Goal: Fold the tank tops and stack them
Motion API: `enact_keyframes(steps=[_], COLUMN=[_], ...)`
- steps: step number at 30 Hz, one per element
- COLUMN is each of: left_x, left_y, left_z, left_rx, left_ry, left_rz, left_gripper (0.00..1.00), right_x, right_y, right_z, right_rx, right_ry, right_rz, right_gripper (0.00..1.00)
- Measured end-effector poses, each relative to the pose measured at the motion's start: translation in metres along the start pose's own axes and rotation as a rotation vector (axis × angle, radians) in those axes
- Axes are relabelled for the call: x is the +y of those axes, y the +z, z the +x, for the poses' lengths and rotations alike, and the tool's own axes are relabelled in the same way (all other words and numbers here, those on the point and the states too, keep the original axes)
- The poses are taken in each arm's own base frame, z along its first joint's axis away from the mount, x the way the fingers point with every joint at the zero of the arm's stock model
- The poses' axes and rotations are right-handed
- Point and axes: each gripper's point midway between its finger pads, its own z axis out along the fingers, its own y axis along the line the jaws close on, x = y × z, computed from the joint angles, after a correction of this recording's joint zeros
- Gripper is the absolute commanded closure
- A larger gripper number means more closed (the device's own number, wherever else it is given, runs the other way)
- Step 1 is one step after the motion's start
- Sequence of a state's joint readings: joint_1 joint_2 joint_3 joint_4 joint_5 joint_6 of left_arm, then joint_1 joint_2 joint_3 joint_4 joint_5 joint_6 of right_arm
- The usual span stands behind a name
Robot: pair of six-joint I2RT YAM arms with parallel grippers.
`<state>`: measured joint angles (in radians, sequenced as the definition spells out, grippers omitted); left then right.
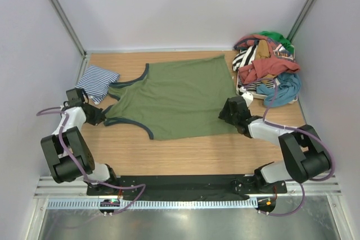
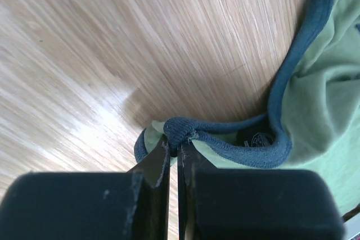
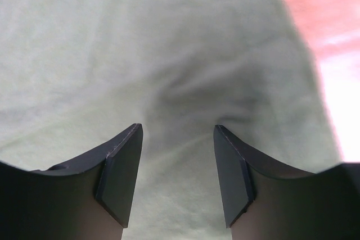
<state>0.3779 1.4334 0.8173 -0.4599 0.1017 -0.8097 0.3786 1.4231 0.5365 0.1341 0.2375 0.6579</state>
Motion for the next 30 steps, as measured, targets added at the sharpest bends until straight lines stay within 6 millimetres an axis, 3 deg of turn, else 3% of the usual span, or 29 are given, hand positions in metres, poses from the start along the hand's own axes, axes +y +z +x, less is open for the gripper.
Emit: enact_keyframes(steps=[5,6,7,9,11,15,21,23,27,30], left_x=[0.004,0.005,0.006,0.004,0.001,0.000,0.000,-0.016,-0.066,-0.074], left_y=[-0.009,-0.012,-0.015,-0.022,-0.027,-0.033,-0.048,-0.052,-0.072,-0.087], left_z=[-0.016,-0.020,-0.023,-0.028,-0.030,-0.031,-0.024,-0.008,0.060,0.095], left_rx=[-0.058,-0.077,-0.094,-0.122,-0.135,-0.151,-0.181,-0.176,-0.112,-0.071], left_ry=[-0.052,-0.059,-0.065,-0.070,-0.079,-0.071,-0.032,0.041,0.262,0.337], left_rz=[-0.005,-0.005,-0.004,0.004,0.021,0.022,0.003,0.021,0.170,0.253], left_gripper=[1.00,0.94,0.86,0.34,0.25,0.17,0.18,0.18,0.21,0.23], right_x=[-0.025,-0.030,-0.035,-0.041,-0.045,-0.050,-0.053,-0.055,-0.061,-0.062], right_y=[-0.020,-0.025,-0.030,-0.039,-0.045,-0.059,-0.073,-0.076,-0.081,-0.084], right_z=[0.000,-0.001,-0.003,-0.003,-0.003,-0.004,0.000,0.005,0.021,0.030], right_rx=[-0.032,-0.045,-0.055,-0.063,-0.063,-0.066,-0.023,0.001,0.069,0.108], right_ry=[0.037,0.052,0.070,0.097,0.112,0.127,0.137,0.148,0.170,0.192], right_rz=[0.088,0.109,0.126,0.150,0.162,0.175,0.195,0.207,0.237,0.243], right_gripper=[0.36,0.34,0.33,0.29,0.29,0.28,0.34,0.36,0.41,0.41])
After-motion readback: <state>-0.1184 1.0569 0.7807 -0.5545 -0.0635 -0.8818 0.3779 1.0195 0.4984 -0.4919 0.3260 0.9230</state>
